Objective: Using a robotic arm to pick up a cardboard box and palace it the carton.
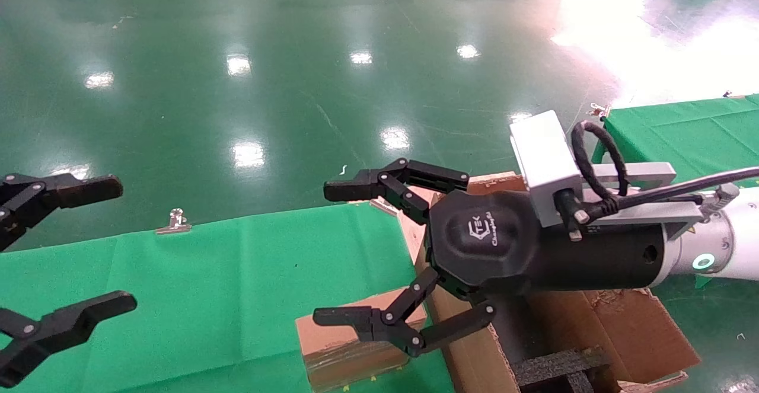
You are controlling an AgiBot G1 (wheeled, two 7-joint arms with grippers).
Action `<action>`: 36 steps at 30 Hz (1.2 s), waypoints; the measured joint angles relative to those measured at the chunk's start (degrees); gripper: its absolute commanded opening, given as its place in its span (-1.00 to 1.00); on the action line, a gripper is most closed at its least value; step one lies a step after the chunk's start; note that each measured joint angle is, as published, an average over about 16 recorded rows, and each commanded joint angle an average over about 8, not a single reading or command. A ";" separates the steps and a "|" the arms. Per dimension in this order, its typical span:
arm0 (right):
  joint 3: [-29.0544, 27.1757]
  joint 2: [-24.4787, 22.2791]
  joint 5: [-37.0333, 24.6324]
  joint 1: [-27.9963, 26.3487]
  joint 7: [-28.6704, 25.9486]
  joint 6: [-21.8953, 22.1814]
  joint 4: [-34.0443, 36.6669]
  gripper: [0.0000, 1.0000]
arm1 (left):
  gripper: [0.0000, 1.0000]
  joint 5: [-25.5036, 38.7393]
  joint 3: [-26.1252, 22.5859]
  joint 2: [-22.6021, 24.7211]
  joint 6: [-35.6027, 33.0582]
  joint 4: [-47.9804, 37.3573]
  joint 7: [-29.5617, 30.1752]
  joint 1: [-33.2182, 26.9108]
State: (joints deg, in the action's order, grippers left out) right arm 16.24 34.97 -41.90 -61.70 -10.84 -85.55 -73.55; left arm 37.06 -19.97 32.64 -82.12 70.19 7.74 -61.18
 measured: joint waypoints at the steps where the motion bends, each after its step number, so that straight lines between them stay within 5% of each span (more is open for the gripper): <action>1: 0.00 0.00 0.00 0.00 0.00 0.00 0.00 1.00 | 1.00 0.00 0.00 0.00 0.00 0.00 0.00 0.00; 12: 0.00 0.00 0.00 0.00 0.00 0.00 0.00 1.00 | 0.96 0.00 0.00 0.00 0.00 0.00 0.00 0.00; 19: 0.00 0.01 -0.01 0.01 0.01 -0.01 0.00 1.00 | -0.74 0.00 0.00 0.00 0.00 0.00 0.00 0.00; 21: 0.07 0.02 -0.17 -0.06 0.03 -0.06 -0.04 1.00 | -1.00 0.00 0.00 0.00 0.00 0.00 0.00 0.00; 36: 6.19 2.22 -11.47 -6.07 0.15 -2.66 2.24 1.00 | -1.00 0.00 0.00 0.00 0.00 0.00 0.00 0.00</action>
State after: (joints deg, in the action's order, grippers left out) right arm 22.43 37.19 -53.37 -67.77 -10.69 -88.21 -71.31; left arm 37.06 -19.97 32.64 -82.12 70.19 7.74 -61.18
